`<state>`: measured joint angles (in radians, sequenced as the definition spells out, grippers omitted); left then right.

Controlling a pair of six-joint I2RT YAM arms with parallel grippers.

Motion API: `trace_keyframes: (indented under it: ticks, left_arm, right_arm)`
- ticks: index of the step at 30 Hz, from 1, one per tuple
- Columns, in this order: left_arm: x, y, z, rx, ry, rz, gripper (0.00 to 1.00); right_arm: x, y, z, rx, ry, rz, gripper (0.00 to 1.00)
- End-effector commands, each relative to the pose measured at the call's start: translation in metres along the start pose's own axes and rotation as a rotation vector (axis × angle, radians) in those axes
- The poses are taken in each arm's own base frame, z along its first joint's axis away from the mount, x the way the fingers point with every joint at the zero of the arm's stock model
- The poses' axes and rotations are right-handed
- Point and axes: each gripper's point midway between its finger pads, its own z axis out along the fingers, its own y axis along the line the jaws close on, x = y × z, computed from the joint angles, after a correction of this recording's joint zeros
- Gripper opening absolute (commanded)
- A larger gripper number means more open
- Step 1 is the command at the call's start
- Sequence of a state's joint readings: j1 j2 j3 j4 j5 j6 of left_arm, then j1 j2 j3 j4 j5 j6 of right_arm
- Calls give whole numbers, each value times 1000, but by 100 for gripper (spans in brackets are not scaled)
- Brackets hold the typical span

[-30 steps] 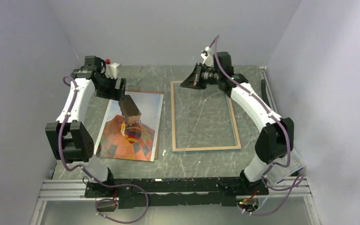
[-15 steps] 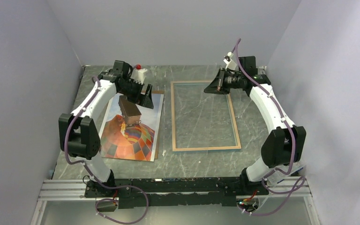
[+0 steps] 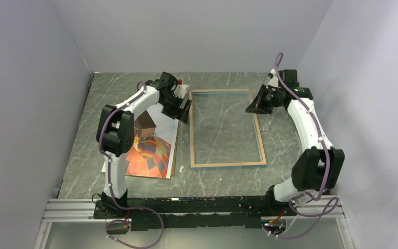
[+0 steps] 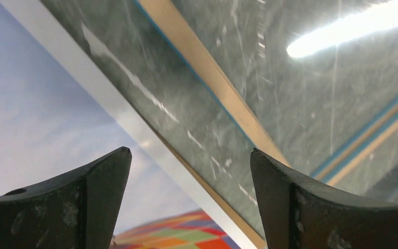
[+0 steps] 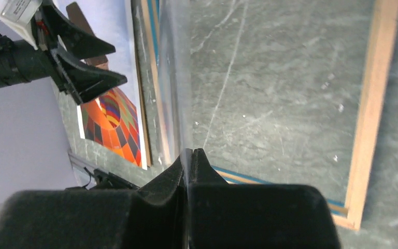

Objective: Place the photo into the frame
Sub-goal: Adjust the photo frame at the center of the board.

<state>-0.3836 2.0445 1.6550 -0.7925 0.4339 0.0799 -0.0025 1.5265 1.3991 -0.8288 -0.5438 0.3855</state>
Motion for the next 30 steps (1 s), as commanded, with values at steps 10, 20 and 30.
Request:
trace_keyframes:
  ticks: [10,20,30]
  left_arm:
    - [-43,-8,65,-76,-47,11,85]
    - [-22,8,88,-181,9,145,56]
    - [15,38,78,-332,100,252,42]
  right_arm:
    - [7,6,-75,101,-184,22,0]
    - [7,10,-82,101,-192,8,0]
    - [12,18,-73,21,-175,29,0]
